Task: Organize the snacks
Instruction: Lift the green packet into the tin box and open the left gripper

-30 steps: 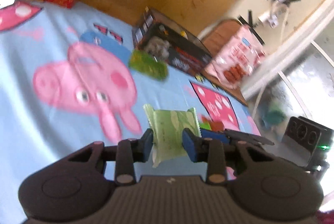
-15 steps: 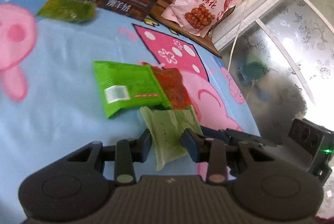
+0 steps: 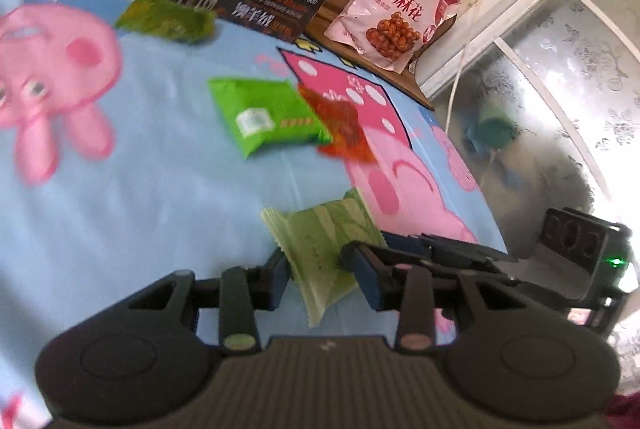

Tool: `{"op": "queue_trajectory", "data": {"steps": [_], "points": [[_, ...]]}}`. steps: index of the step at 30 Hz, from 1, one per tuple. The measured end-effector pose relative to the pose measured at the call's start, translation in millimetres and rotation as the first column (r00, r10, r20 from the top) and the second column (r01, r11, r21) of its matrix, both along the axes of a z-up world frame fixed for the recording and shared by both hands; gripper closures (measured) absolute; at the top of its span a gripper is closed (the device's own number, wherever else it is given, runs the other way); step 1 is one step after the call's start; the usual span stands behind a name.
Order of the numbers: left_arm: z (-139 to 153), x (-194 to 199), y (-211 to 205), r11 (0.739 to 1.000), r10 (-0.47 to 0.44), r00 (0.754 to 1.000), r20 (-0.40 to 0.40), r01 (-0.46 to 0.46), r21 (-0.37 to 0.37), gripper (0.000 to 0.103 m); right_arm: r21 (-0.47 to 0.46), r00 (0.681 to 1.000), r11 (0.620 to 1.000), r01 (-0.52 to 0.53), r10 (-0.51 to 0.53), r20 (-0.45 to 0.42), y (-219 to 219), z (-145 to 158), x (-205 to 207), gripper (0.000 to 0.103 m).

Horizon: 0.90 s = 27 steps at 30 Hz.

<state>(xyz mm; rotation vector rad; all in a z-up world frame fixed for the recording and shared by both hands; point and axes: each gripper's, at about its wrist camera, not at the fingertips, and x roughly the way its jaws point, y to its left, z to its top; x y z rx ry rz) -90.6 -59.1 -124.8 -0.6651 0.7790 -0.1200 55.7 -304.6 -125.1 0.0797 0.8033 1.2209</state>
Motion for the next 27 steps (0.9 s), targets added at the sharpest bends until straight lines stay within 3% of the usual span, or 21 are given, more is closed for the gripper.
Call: {"op": "queue_trajectory", "data": {"steps": [3, 5, 7, 8, 9, 12, 15, 18, 22, 24, 25, 27], "points": [[0.9, -15.8, -2.6, 1.0, 0.013, 1.0, 0.004, -0.013, -0.001, 0.066, 0.018, 0.999, 0.999, -0.029, 0.029, -0.016, -5.1, -2.3, -19.8, 0.068], [3.1, -19.4, -5.0, 1.0, 0.011, 1.0, 0.013, -0.011, 0.01, 0.058, 0.021, 0.999, 0.999, -0.039, 0.039, -0.02, -6.5, -2.1, -26.8, 0.066], [7.1, -21.8, -4.1, 1.0, 0.024, 0.999, 0.026, -0.024, 0.014, 0.052, 0.01, 0.999, 0.999, -0.037, 0.037, 0.002, -5.1, 1.1, -33.2, 0.06], [10.2, -23.8, -3.6, 0.999, 0.03, 0.999, 0.038, -0.03, 0.017, 0.051, 0.006, 0.999, 1.0, -0.03, 0.03, 0.021, -6.1, 3.3, -35.0, 0.051], [13.0, -25.9, -2.7, 0.999, 0.033, 0.998, 0.05, -0.034, 0.018, 0.05, 0.008, 0.999, 1.0, -0.016, 0.015, 0.047, -9.0, 6.0, -36.8, 0.041], [18.8, -31.7, -0.4, 0.998, 0.048, 0.996, 0.075, -0.05, 0.026, 0.047, 0.026, 0.986, 1.0, -0.001, -0.003, 0.168, -19.9, 15.2, -48.4, 0.026], [17.4, -31.8, -1.5, 0.998, 0.049, 0.997, 0.065, -0.052, 0.032, 0.047, 0.003, 0.947, 1.0, -0.008, 0.007, 0.321, -26.9, 19.5, -61.5, 0.019], [11.2, -28.6, -2.1, 0.998, 0.051, 0.998, 0.039, -0.052, 0.03, 0.047, -0.057, 0.914, 0.998, -0.028, 0.048, 0.404, -24.1, 17.0, -64.9, 0.019], [4.9, -23.6, -3.0, 0.998, 0.054, 0.998, 0.02, -0.054, 0.031, 0.051, -0.124, 0.909, 0.989, -0.076, 0.12, 0.4, -11.0, 10.8, -59.0, 0.025], [3.3, -20.0, -4.0, 0.998, 0.048, 0.999, 0.026, -0.049, 0.037, 0.059, -0.162, 0.903, 0.981, -0.104, 0.161, 0.397, -2.9, 6.2, -56.9, 0.043], [2.3, -17.3, -4.6, 0.999, 0.04, 0.999, 0.016, -0.041, 0.033, 0.07, -0.172, 0.904, 0.979, -0.113, 0.173, 0.39, 0.3, 4.2, -57.9, 0.047], [2.8, -14.5, -6.2, 0.999, 0.035, 0.999, 0.004, -0.036, 0.029, 0.071, -0.167, 0.907, 0.977, -0.135, 0.19, 0.377, 7.2, 1.3, -56.5, 0.067]]}}
